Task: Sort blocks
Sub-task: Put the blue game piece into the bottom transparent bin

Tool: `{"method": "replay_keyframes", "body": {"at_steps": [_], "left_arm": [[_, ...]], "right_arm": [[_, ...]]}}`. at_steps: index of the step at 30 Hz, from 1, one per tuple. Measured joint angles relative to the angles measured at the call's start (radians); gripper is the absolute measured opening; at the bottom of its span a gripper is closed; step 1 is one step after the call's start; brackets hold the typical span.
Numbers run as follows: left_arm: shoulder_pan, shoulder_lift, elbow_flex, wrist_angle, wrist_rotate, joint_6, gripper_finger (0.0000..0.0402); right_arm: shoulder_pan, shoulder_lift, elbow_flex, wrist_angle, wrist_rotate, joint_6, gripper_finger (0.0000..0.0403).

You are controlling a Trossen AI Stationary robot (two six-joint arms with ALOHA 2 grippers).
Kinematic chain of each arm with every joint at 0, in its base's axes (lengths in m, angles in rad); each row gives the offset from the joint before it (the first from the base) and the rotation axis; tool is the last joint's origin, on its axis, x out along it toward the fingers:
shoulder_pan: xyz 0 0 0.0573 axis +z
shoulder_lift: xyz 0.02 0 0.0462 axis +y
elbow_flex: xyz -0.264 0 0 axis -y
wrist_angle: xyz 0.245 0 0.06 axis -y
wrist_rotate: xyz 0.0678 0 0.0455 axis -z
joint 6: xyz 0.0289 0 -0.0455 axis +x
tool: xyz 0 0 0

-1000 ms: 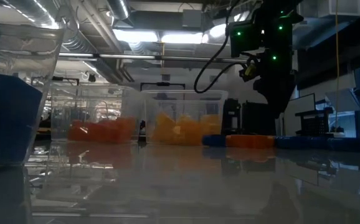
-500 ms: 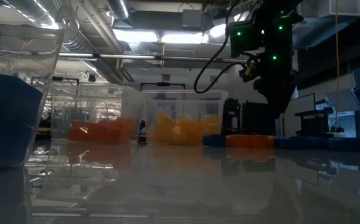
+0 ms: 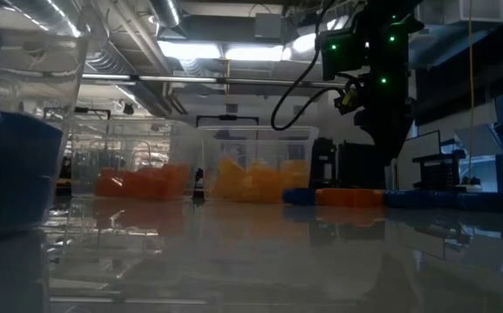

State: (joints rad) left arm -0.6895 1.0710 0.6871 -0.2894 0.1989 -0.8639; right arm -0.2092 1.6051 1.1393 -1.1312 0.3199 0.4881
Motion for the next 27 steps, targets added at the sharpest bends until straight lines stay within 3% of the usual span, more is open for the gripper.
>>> {"method": "replay_keyframes", "body": {"at_steps": [12,27], "left_arm": [[-0.016,0.001,0.094,-0.213,-0.055,0.056,0.0184],[-0.123,0.011,0.095,-0.227,-0.184,0.080,0.0184]], "right_arm": [[0.000,0.000,0.000,-0.003,0.000,0.000,0.0259],[0.000,0.000,0.000,0.004,0.000,-0.023,0.0259]]}}
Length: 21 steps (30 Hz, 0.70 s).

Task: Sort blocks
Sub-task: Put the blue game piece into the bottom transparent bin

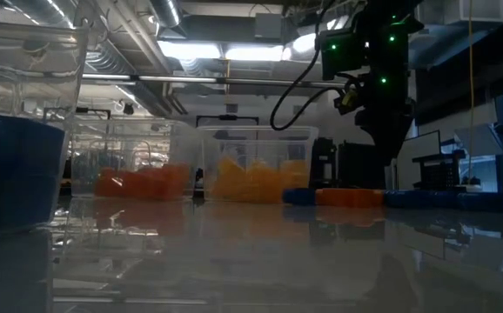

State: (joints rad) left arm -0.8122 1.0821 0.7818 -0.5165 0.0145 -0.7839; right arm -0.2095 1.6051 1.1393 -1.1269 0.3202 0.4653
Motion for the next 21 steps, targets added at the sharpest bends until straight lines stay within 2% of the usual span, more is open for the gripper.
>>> {"method": "replay_keyframes", "body": {"at_steps": [5,12,21], "left_arm": [[0.000,-0.001,0.000,0.000,-0.001,0.044,0.0184],[0.002,-0.025,0.001,-0.006,-0.001,0.135,0.0184],[0.002,-0.047,0.002,-0.040,-0.044,0.167,0.0184]], "right_arm": [[-0.001,0.000,0.000,-0.028,-0.038,0.001,0.0259],[-0.038,0.000,0.000,-0.177,-0.082,0.034,0.0259],[-0.137,0.000,-0.038,-0.088,-0.115,0.051,0.0259]]}}
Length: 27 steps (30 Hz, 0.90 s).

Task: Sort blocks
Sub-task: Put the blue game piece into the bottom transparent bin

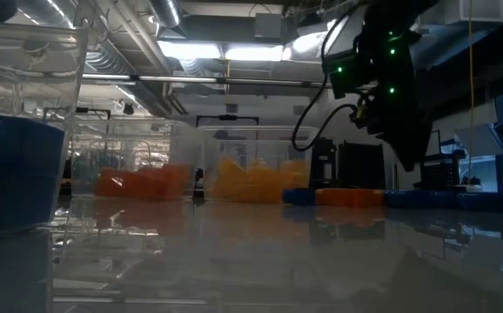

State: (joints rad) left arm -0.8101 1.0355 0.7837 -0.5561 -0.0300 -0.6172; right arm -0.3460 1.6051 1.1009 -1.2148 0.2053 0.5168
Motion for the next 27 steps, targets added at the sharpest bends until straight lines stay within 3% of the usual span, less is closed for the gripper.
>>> {"method": "replay_keyframes", "body": {"at_steps": [6,20,27], "left_arm": [[0.000,0.000,0.000,-0.019,-0.002,0.031,0.0184],[-0.001,0.000,0.000,-0.064,-0.003,0.095,0.0184],[-0.002,0.000,0.000,-0.064,-0.003,0.116,0.0184]], "right_arm": [[-0.052,0.000,-0.053,0.181,-0.053,0.012,0.0259],[-0.082,0.000,-0.056,0.112,-0.017,0.103,0.0259],[-0.056,0.000,-0.056,0.141,0.023,-0.074,0.0259]]}}
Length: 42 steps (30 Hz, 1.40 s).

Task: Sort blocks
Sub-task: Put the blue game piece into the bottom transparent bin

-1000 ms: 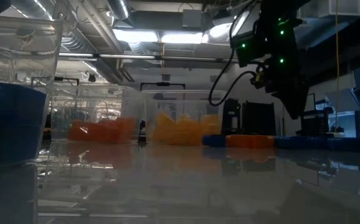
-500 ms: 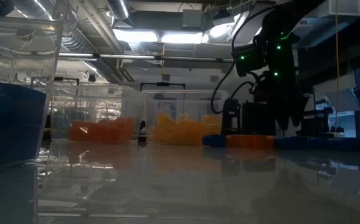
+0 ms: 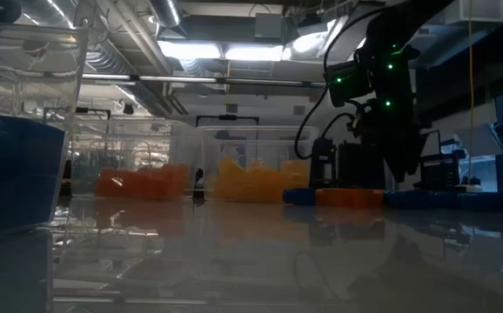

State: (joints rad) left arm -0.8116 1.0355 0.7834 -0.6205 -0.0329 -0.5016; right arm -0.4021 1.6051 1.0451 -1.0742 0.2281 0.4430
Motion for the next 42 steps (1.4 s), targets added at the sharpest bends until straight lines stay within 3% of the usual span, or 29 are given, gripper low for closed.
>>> {"method": "replay_keyframes", "body": {"at_steps": [3,10,18,25,29,42], "left_arm": [[0.000,0.000,0.000,0.000,-0.001,0.005,0.0184],[0.000,0.000,0.000,0.003,-0.005,-0.007,0.0184],[0.000,0.000,0.000,0.005,-0.021,-0.044,0.0184],[0.000,0.000,0.000,0.005,-0.023,-0.049,0.0184],[0.000,0.000,0.000,0.006,-0.035,-0.064,0.0184],[0.000,0.000,-0.001,0.014,-0.043,-0.075,0.0184]], "right_arm": [[0.012,0.000,0.000,0.015,0.005,-0.058,0.0259],[0.017,0.000,0.000,0.001,0.040,-0.364,0.0259],[0.016,0.000,-0.038,0.034,0.052,-0.558,0.0259],[0.017,0.000,-0.148,0.137,0.062,-0.620,0.0259],[0.017,0.000,-0.155,0.163,0.094,-0.652,0.0259],[0.016,0.000,-0.198,0.215,0.062,-0.713,0.0259]]}}
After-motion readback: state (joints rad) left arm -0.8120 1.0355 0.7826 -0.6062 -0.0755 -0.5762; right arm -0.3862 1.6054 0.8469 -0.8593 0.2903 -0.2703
